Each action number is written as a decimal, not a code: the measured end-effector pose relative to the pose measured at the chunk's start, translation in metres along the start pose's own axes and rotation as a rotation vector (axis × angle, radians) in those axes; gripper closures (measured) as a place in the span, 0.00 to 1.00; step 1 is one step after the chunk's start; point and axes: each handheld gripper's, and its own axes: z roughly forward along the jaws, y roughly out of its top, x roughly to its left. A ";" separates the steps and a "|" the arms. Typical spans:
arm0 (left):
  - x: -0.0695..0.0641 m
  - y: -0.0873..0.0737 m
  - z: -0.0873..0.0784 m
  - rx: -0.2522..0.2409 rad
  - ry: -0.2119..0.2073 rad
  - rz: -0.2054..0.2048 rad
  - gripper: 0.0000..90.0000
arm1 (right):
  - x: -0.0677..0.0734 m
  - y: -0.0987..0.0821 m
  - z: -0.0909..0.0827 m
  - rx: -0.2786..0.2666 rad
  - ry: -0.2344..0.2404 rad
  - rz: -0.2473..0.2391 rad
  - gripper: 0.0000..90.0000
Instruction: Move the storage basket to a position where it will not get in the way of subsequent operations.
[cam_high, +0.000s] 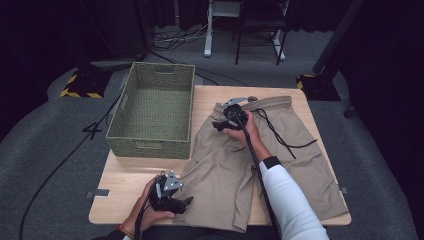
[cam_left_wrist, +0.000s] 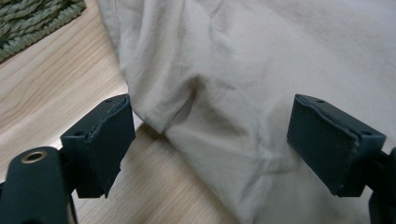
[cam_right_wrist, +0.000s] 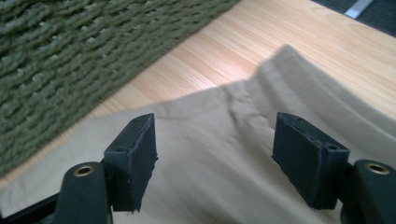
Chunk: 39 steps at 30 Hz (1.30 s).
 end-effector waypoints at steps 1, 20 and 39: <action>-0.001 0.000 0.000 -0.001 -0.003 0.002 0.17 | 0.002 0.001 0.004 0.002 -0.003 -0.001 0.35; -0.005 0.004 0.002 -0.008 -0.037 0.039 0.25 | 0.005 0.000 0.053 0.170 -0.078 0.074 0.52; 0.006 0.015 0.008 -0.034 -0.032 0.012 0.86 | -0.013 -0.003 0.025 0.184 -0.029 0.042 0.97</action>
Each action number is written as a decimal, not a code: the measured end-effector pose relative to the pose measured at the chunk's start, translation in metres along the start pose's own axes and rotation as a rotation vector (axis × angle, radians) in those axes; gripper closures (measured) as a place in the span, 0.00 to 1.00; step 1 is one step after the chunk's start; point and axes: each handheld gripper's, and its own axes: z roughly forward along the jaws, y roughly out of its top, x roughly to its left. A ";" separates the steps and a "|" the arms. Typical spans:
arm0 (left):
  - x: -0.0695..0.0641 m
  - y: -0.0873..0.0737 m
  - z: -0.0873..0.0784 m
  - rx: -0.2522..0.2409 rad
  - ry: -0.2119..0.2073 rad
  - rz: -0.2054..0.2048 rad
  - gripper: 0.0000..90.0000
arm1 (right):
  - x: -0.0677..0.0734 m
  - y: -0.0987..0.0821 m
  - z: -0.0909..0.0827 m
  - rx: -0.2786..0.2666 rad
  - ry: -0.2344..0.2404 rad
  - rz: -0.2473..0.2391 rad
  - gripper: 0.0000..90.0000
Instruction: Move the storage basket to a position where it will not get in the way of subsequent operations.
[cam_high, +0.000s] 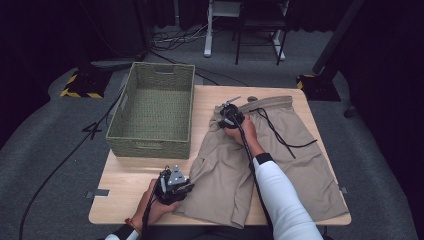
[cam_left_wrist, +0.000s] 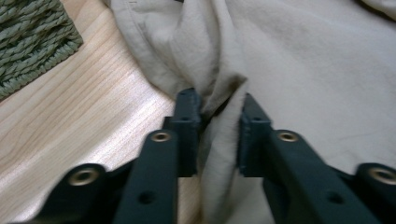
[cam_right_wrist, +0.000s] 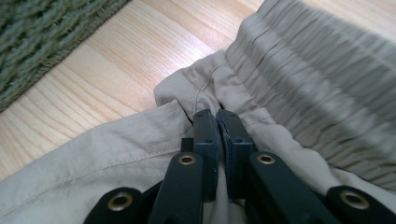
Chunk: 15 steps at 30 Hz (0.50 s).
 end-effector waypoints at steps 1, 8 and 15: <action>0.000 0.000 0.000 0.001 -0.001 0.000 0.88 | -0.001 0.000 -0.003 -0.012 0.006 -0.001 0.97; 0.005 0.001 0.000 0.005 -0.011 0.005 0.96 | -0.001 0.001 -0.010 -0.033 0.018 -0.014 0.97; 0.004 0.003 0.001 0.012 -0.009 0.024 0.97 | 0.000 0.002 -0.012 -0.047 0.016 -0.021 0.97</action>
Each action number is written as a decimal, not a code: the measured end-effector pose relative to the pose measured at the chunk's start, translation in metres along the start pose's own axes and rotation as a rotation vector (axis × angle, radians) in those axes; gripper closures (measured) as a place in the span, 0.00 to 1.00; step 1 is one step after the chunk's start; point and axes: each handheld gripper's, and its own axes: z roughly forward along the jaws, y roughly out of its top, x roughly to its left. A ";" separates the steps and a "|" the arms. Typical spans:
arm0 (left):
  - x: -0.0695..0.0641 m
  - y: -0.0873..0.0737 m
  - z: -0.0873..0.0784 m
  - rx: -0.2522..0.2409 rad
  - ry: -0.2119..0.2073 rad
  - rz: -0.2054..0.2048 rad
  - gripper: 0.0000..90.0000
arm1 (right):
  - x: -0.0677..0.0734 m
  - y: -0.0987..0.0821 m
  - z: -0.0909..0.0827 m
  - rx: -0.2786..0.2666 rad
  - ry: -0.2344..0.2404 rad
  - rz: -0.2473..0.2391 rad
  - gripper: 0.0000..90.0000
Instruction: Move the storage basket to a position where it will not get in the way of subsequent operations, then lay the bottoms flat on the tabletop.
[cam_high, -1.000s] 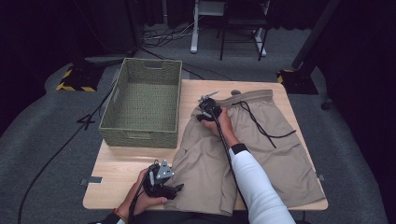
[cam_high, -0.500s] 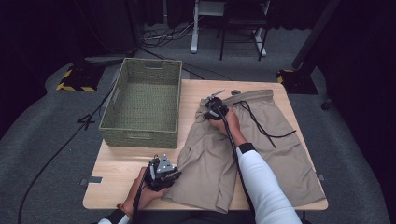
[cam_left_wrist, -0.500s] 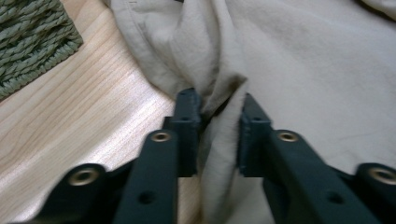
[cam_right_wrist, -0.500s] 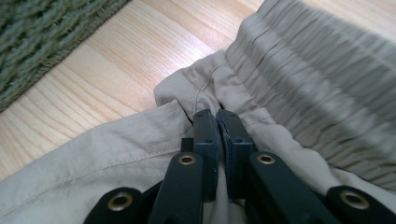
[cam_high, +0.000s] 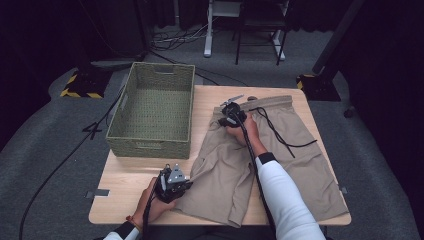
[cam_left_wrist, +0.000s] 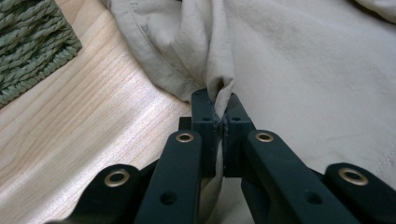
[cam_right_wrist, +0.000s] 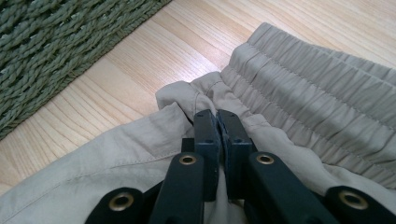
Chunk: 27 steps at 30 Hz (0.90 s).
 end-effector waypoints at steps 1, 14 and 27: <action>0.000 0.000 0.000 0.002 0.002 0.002 0.97 | 0.000 0.000 0.000 -0.002 0.000 -0.001 0.97; 0.012 0.000 -0.031 -0.091 0.084 -0.034 0.99 | 0.005 0.014 -0.014 -0.057 -0.005 -0.025 0.98; -0.001 0.015 -0.048 -0.172 0.077 0.030 0.99 | 0.000 0.034 -0.034 -0.169 -0.013 -0.008 0.98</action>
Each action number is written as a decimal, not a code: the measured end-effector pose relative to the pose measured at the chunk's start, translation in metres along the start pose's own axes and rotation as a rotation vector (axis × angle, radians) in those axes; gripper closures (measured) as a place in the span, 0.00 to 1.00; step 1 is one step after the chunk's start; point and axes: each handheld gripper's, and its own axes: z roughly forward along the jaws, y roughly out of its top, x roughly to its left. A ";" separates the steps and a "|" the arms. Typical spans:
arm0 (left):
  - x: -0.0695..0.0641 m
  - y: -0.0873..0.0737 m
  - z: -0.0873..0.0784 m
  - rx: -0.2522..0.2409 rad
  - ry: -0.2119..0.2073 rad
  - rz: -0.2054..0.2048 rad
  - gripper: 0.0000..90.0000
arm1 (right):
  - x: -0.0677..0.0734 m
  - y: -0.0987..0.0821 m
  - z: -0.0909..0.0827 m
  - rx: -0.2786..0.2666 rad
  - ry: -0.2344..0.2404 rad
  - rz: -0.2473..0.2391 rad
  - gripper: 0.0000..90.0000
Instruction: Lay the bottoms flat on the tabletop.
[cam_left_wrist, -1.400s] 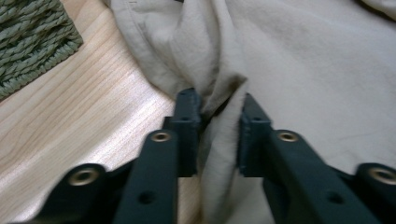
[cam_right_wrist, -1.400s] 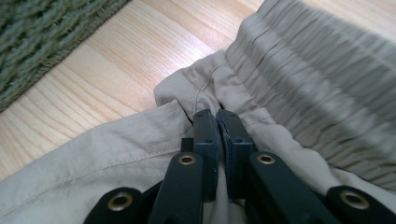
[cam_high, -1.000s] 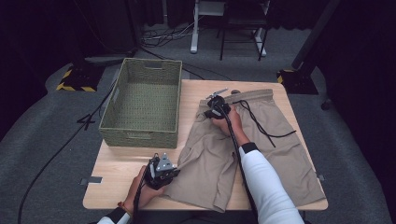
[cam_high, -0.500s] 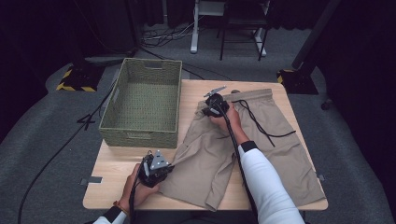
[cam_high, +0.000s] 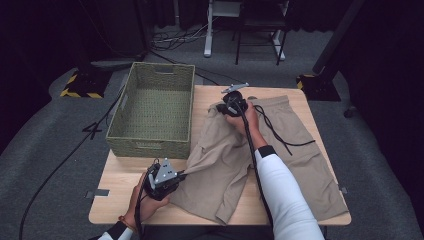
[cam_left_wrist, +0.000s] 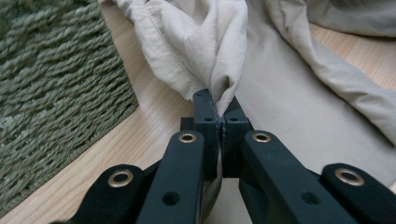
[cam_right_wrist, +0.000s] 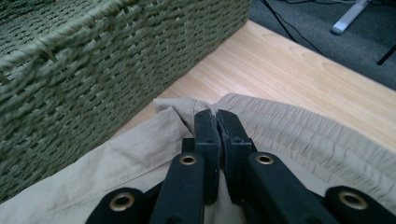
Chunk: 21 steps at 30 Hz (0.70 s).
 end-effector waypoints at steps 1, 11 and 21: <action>-0.001 0.000 0.000 -0.005 -0.004 -0.002 0.99 | 0.001 0.002 -0.001 -0.004 0.000 -0.004 0.98; -0.017 0.013 0.007 -0.022 -0.062 0.036 0.98 | 0.014 0.022 -0.004 -0.019 0.008 -0.051 0.98; -0.016 0.024 -0.003 -0.076 -0.053 0.030 0.98 | 0.035 0.059 -0.017 -0.057 0.027 -0.124 0.98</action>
